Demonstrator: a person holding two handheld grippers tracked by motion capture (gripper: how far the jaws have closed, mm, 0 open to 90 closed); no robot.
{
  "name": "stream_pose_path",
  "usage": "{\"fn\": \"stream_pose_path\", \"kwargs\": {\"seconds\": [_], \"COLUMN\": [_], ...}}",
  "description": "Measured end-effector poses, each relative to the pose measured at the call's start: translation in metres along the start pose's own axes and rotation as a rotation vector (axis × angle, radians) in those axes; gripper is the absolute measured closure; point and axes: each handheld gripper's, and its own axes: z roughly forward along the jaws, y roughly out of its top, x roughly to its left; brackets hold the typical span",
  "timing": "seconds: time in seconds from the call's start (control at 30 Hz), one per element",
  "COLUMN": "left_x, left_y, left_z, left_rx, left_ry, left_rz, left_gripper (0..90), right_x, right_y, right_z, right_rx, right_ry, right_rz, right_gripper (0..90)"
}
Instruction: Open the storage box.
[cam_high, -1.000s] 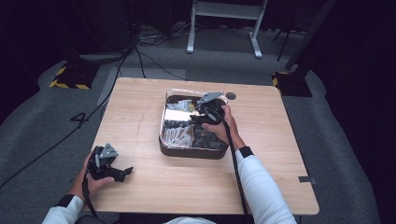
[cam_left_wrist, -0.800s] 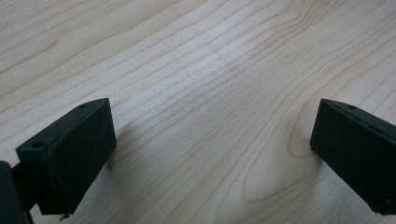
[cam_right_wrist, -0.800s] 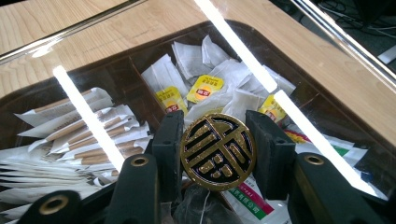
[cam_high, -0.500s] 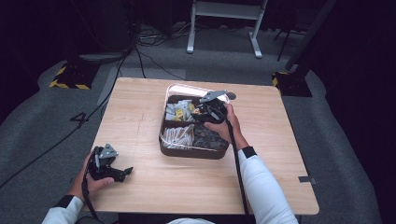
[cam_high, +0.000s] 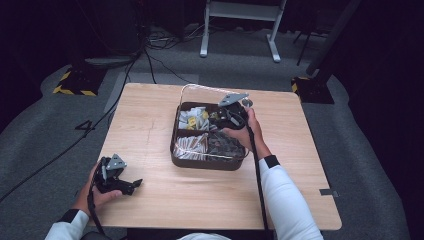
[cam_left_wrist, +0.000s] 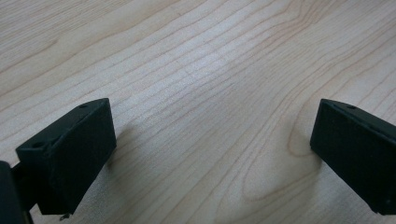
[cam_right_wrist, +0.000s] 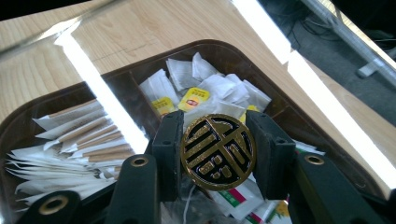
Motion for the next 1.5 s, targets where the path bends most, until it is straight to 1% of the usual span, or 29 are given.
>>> {"fn": "stream_pose_path", "kwargs": {"seconds": [0.17,0.23,0.43,0.63,0.8,0.93,1.07,1.17,1.2,1.23,1.27,1.3,1.37,1.4,1.5], "left_x": [0.0,0.0,0.0,0.0,0.0,0.0,0.0,0.0,0.0,0.0,0.0,0.0,0.0,0.0,0.0], "left_y": [0.0,0.0,0.0,0.0,0.0,0.0,0.0,0.0,0.0,0.0,0.0,0.0,0.0,0.0,0.0], "left_z": [0.0,0.0,0.0,0.0,0.0,0.0,0.0,0.0,0.0,0.0,0.0,0.0,0.0,0.0,0.0], "left_rx": [0.0,0.0,0.0,0.0,0.0,0.0,0.0,-0.001,-0.001,-0.001,0.0,0.0,0.0,0.0,-0.001], "left_ry": [0.0,0.0,0.0,0.0,0.0,0.0,0.0,0.0,0.0,0.0,0.0,0.0,0.0,0.0,0.0], "left_rz": [0.0,0.0,0.0,0.0,0.0,0.0,0.0,-0.001,-0.001,-0.001,0.0,0.0,0.0,0.0,-0.001], "left_gripper": [0.5,0.5,0.5,0.5,0.5,0.5,0.5,0.5,0.5,0.5,0.5,0.5,0.5,0.5,0.5], "right_x": [-0.004,-0.007,-0.013,-0.02,-0.027,-0.029,-0.033,-0.037,-0.04,-0.04,-0.042,-0.042,-0.045,-0.048,-0.05], "right_y": [0.0,-0.002,-0.008,-0.015,-0.026,-0.031,-0.039,-0.046,-0.05,-0.05,-0.055,-0.055,-0.06,-0.065,-0.071], "right_z": [-0.005,-0.006,-0.012,-0.021,-0.03,-0.036,-0.045,-0.053,-0.058,-0.058,-0.063,-0.063,-0.067,-0.071,-0.075], "right_rx": [0.011,0.013,0.027,0.027,0.027,0.025,0.014,0.006,0.006,0.006,0.004,0.004,0.006,0.01,0.015], "right_ry": [-0.004,-0.015,-0.024,-0.036,-0.049,-0.059,-0.063,-0.076,-0.082,-0.082,-0.09,-0.09,-0.095,-0.103,-0.114], "right_rz": [0.004,0.01,0.017,0.032,0.045,0.05,0.055,0.067,0.075,0.075,0.078,0.078,0.084,0.087,0.094], "right_gripper": [59.5,59.5,59.5,59.5,59.5,59.5,59.5,59.5,59.5,59.5,59.5,59.5,59.5,59.5,59.5]}}
